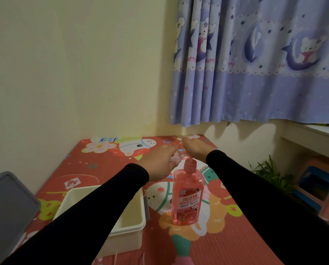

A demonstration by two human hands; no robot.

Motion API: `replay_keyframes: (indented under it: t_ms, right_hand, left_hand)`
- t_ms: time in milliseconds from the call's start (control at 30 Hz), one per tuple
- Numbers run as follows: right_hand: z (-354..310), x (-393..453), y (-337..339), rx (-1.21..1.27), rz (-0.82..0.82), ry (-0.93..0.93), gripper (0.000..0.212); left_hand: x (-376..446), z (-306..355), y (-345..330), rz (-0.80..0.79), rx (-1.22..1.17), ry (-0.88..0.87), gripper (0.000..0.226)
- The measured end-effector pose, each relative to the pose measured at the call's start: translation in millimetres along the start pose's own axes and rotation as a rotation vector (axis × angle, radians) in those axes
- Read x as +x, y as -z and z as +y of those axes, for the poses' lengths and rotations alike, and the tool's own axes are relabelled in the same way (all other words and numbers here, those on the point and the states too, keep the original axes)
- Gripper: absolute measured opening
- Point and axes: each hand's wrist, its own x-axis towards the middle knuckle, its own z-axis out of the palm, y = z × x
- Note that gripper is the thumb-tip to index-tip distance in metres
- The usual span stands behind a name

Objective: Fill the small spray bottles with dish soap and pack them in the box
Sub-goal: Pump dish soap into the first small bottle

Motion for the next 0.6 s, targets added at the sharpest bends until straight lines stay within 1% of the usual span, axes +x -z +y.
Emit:
replay_keyframes:
  t_ms: [67, 100, 133, 200, 300, 333, 400, 467, 533, 600]
  right_hand:
    - [7, 5, -6, -0.085, 0.02, 0.024, 0.022]
    - [8, 4, -9, -0.045, 0.023, -0.015, 0.024]
    - [11, 6, -12, -0.093, 0.013, -0.02, 0.027]
    - [11, 4, -13, -0.111, -0.001, -0.006, 0.027]
    - [11, 6, -12, -0.066, -0.003, -0.008, 0.019]
    - [10, 5, -11, -0.078, -0.003, 0.005, 0.02]
    - [6, 3, -5, -0.051, -0.003, 0.027, 0.033]
    - [2, 5, 0, -0.013, 0.022, 0.043, 0.039]
    - [2, 7, 0, -0.036, 0.014, 0.041, 0.035]
    - [7, 8, -5, -0.081, -0.004, 0.025, 0.023]
  left_hand:
    - [-2, -2, -5, 0.0, -0.008, -0.005, 0.041]
    - [-3, -3, -8, -0.005, -0.012, -0.002, 0.042]
    - [-4, -4, -11, -0.008, -0.011, 0.0, 0.042]
    - [-5, -5, -14, -0.007, 0.002, 0.002, 0.043]
    - [-3, -6, -12, -0.024, -0.01, 0.012, 0.044]
    - [-3, -5, -11, -0.024, -0.02, 0.012, 0.042]
    - [-2, -3, -6, -0.01, -0.037, 0.001, 0.039]
    - [-1, -1, 0, -0.005, -0.035, -0.005, 0.042]
    - [-2, 1, 1, 0.0, -0.024, -0.005, 0.041]
    - [-3, 0, -3, 0.006, -0.03, -0.003, 0.036]
